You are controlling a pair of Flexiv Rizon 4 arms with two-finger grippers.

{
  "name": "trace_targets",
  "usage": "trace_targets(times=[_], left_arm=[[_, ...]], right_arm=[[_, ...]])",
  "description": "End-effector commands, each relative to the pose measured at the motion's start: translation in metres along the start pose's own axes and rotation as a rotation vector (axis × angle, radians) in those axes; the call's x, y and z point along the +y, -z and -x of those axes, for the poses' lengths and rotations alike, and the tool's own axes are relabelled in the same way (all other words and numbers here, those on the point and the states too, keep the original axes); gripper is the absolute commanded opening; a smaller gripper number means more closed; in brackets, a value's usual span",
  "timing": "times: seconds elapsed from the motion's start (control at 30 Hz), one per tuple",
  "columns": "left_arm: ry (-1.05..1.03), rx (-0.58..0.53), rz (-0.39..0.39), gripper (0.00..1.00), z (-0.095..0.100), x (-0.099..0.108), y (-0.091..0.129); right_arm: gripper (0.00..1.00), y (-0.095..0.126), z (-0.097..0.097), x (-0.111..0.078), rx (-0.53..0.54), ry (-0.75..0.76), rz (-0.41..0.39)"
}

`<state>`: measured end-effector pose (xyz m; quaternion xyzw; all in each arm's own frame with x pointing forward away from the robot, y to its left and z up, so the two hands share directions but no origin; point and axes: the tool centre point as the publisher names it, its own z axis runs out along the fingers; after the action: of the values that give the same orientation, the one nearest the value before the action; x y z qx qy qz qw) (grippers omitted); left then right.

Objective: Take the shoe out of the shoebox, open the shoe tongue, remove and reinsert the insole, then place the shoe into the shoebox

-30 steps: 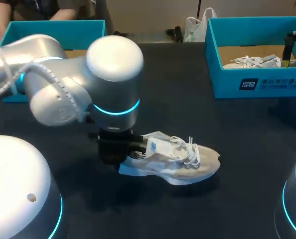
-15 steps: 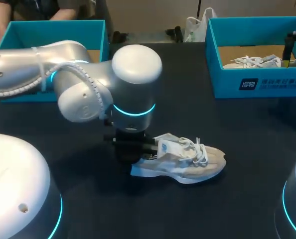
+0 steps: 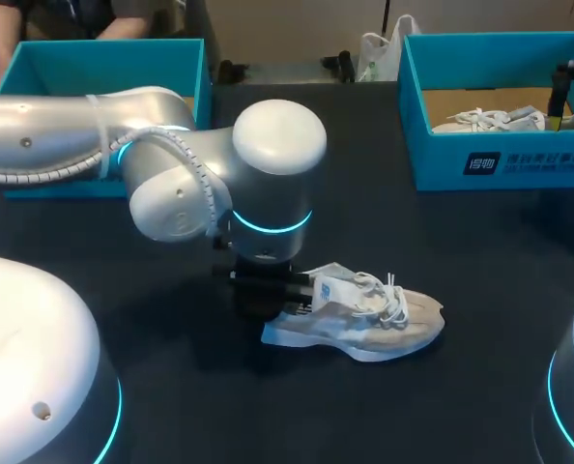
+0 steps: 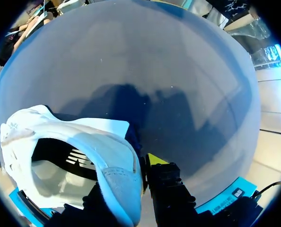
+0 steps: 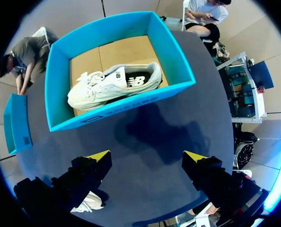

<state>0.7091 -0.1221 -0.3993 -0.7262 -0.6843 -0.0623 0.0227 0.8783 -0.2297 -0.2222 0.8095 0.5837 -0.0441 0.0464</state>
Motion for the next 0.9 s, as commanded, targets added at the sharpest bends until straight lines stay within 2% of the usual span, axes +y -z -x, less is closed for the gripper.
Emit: trace_targets(times=[0.03,0.13,0.17,0.2,0.23,0.4,0.6,0.77,0.87,0.9], left_arm=[[-0.003,-0.010,0.007,0.23,0.000,-0.003,-0.004],[-0.005,-0.019,0.009,0.41,-0.002,-0.005,-0.001],[-0.007,-0.025,0.011,0.65,-0.003,-0.006,0.001],[-0.010,-0.031,0.014,0.85,-0.003,-0.006,0.003],[-0.010,-0.034,0.018,0.98,-0.004,-0.007,0.005],[-0.002,-0.093,0.027,1.00,-0.008,-0.009,0.027],[0.057,-0.219,0.018,1.00,-0.018,-0.011,0.067],[0.227,-0.382,-0.079,1.00,-0.036,-0.016,0.094],[0.340,-0.485,-0.161,1.00,-0.048,-0.025,0.103],[0.379,-0.523,-0.226,1.00,-0.052,-0.028,0.105]], right_arm=[[1.00,0.000,0.000,0.000,-0.001,0.000,0.001],[1.00,0.000,0.000,0.000,-0.001,0.000,0.001],[1.00,0.000,0.000,0.000,-0.001,0.000,0.001],[1.00,0.000,0.000,0.000,-0.001,0.000,0.001],[1.00,0.000,0.000,0.000,-0.001,0.000,0.001],[1.00,0.000,0.000,0.000,-0.001,0.000,0.001],[1.00,0.000,0.000,0.000,-0.001,0.000,0.001],[1.00,0.000,0.000,0.000,-0.001,0.000,0.001],[1.00,0.000,0.000,0.000,-0.001,0.000,0.001],[1.00,0.000,0.000,0.000,-0.001,0.000,0.001]])
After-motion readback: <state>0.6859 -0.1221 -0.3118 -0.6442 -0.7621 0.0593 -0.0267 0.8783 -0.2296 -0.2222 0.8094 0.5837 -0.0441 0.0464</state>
